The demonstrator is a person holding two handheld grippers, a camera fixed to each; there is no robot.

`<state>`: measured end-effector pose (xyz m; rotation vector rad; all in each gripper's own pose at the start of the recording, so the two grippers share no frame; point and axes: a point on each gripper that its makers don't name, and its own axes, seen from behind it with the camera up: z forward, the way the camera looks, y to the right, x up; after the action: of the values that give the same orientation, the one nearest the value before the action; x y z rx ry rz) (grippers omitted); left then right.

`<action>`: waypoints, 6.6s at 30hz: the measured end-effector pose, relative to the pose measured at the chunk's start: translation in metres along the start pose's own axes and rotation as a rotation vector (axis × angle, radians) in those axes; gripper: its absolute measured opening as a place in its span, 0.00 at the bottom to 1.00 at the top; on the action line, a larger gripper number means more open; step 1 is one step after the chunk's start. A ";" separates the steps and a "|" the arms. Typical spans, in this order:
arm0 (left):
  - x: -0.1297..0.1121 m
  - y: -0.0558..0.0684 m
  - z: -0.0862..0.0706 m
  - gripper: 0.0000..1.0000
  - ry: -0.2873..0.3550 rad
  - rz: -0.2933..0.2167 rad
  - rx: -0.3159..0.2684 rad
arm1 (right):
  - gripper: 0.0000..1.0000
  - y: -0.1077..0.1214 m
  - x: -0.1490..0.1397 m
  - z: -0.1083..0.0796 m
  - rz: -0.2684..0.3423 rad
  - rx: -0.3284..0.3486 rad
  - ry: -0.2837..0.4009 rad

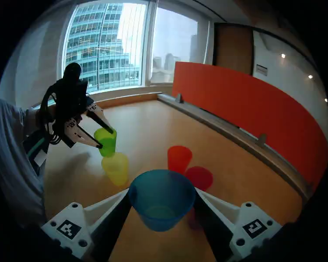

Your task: Pour water

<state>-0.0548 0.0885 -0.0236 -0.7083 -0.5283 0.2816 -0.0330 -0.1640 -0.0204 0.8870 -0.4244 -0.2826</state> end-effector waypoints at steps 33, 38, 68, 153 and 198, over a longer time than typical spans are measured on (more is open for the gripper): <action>-0.030 0.003 0.019 0.89 -0.103 0.027 -0.023 | 0.93 -0.006 -0.025 0.005 0.017 0.003 -0.033; -0.032 0.003 0.019 0.97 -0.112 -0.005 -0.034 | 0.93 -0.009 -0.028 0.008 0.025 0.004 -0.034; -0.038 0.011 -0.024 0.98 -0.083 -0.036 -0.016 | 0.93 -0.022 -0.086 0.039 0.039 0.006 -0.106; 0.030 -0.073 -0.147 0.99 0.399 -0.190 0.540 | 1.00 0.055 -0.058 -0.115 0.256 -0.562 0.258; 0.075 -0.076 -0.134 0.98 0.619 -0.187 0.709 | 1.00 0.107 -0.042 -0.178 0.317 -1.024 0.517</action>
<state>0.0861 -0.0082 -0.0296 -0.0310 0.1121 0.0506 0.0198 0.0395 -0.0445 -0.1336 0.0923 0.0474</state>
